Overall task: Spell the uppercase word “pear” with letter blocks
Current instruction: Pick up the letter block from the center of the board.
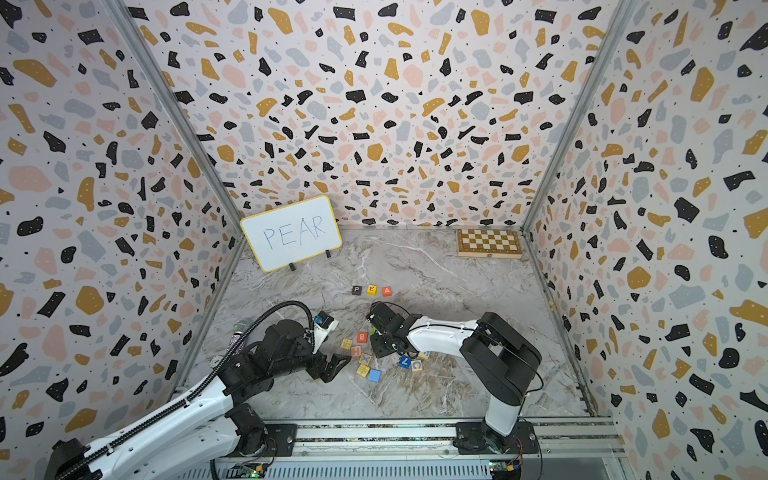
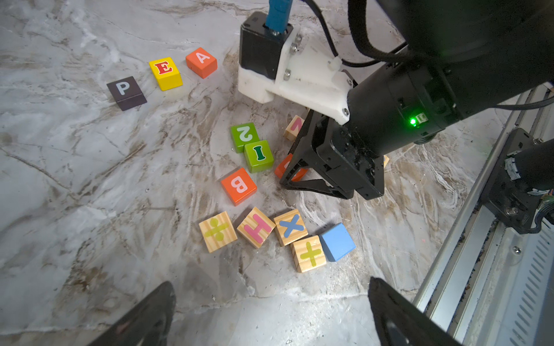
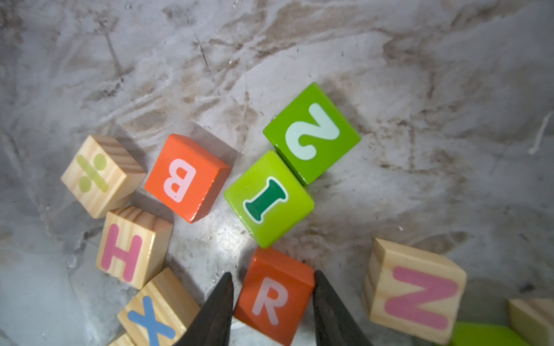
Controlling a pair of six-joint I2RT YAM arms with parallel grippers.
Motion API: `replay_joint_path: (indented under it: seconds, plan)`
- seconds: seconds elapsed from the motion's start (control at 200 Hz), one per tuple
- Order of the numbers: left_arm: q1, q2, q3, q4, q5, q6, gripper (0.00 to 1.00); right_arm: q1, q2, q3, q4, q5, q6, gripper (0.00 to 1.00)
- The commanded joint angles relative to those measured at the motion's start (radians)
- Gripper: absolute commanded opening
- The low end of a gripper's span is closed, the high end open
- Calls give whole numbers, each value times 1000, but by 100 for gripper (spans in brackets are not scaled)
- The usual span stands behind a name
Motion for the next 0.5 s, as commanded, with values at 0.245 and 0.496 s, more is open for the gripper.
replay_joint_path:
  seconds: [0.245,0.496]
  plan:
    - [-4,42,39,10,-1,20,99,-1,0,13,-35,9,-12,29]
    - [-4,51,40,26,-2,35,99,-28,-60,4,-24,5,-21,24]
